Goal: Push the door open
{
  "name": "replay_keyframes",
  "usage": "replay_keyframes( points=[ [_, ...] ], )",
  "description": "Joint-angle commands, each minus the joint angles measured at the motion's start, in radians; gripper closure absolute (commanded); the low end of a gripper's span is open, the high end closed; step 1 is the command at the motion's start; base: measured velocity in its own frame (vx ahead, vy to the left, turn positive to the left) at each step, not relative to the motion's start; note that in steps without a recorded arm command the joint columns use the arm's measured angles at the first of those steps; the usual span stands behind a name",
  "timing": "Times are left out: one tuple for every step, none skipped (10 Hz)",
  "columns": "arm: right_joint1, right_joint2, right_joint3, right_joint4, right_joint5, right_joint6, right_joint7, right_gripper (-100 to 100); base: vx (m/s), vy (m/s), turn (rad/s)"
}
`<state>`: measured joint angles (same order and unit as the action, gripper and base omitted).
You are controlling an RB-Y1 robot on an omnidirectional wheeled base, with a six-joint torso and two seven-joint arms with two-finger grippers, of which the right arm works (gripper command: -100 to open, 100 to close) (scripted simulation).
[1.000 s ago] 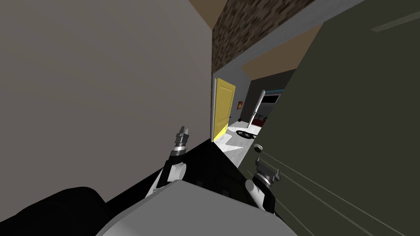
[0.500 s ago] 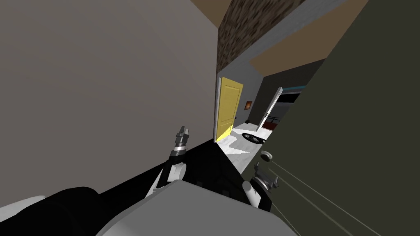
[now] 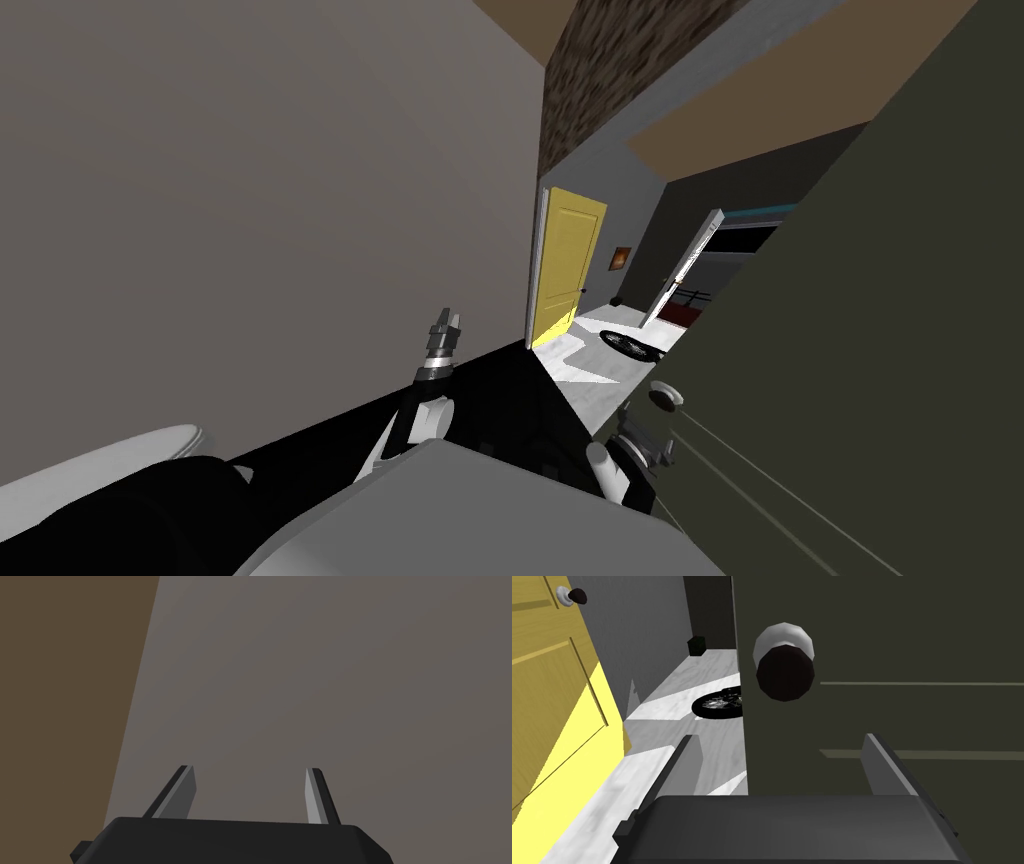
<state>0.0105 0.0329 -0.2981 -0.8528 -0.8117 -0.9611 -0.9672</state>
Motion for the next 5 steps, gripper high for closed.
replay_keyframes(
  points=[
    [0.002, -0.033, -0.001, 0.003, -0.001, -0.001, -0.005, -100, 0.042, -0.064, 0.003],
    [0.003, -0.041, -0.001, 0.004, -0.001, -0.001, -0.008, -100, 0.073, -0.108, 0.031],
    [0.005, -0.055, -0.002, 0.007, -0.002, -0.002, -0.012, -100, 0.103, -0.137, 0.021],
    [0.006, -0.06, -0.002, 0.009, -0.002, -0.003, -0.015, -100, 0.125, -0.131, 0.017],
    [0.007, -0.065, -0.003, 0.012, -0.003, -0.004, -0.02, -100, 0.128, -0.158, 0.015]
  ],
)
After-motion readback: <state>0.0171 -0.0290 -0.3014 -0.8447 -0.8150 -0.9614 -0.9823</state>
